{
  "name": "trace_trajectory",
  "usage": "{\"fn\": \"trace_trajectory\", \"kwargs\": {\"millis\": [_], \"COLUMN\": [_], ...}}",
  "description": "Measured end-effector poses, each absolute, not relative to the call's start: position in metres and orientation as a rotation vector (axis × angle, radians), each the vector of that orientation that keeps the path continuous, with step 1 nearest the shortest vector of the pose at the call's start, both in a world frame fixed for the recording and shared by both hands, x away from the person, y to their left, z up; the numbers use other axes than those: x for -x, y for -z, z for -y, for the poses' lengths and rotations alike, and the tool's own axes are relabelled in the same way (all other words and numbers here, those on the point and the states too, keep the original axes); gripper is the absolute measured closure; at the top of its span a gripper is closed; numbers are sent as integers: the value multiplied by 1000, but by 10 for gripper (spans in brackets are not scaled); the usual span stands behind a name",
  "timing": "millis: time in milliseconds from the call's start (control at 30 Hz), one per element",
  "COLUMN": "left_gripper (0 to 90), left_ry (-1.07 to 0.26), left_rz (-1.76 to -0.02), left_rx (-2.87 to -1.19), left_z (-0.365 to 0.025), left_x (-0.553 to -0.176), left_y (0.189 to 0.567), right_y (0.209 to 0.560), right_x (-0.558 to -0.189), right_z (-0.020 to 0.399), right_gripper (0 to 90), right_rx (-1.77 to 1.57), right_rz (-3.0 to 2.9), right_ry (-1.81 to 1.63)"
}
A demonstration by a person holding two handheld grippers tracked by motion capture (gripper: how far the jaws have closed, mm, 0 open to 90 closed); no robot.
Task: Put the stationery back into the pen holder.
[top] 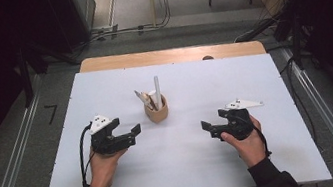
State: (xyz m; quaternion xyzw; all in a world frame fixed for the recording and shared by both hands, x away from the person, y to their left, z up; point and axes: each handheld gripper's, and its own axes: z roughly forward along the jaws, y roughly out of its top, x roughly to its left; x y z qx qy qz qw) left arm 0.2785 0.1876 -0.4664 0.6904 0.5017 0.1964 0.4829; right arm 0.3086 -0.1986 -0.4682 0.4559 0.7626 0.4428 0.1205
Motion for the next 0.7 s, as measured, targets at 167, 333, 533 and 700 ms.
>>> {"fn": "trace_trajectory", "kwargs": {"millis": [167, 333, 533, 700], "left_gripper": [151, 151, 151, 151], "left_ry": [-476, -476, -479, -483], "left_rz": [-1236, -1245, -1261, -1269], "left_rx": [-1677, -1689, -1685, -1684], "left_z": [-193, -197, -203, -208], "left_x": [-277, -274, -272, -270], "left_y": [468, 470, 473, 475], "right_y": [469, 469, 470, 471], "right_x": [-307, -305, -302, -300], "right_z": [205, 212, 219, 227], "right_gripper": [142, 142, 142, 142], "right_rx": [-1340, -1350, -1365, -1379], "right_rz": [-2216, -2199, -2190, -2178], "right_ry": [-1277, -1271, -1258, -1245]}}
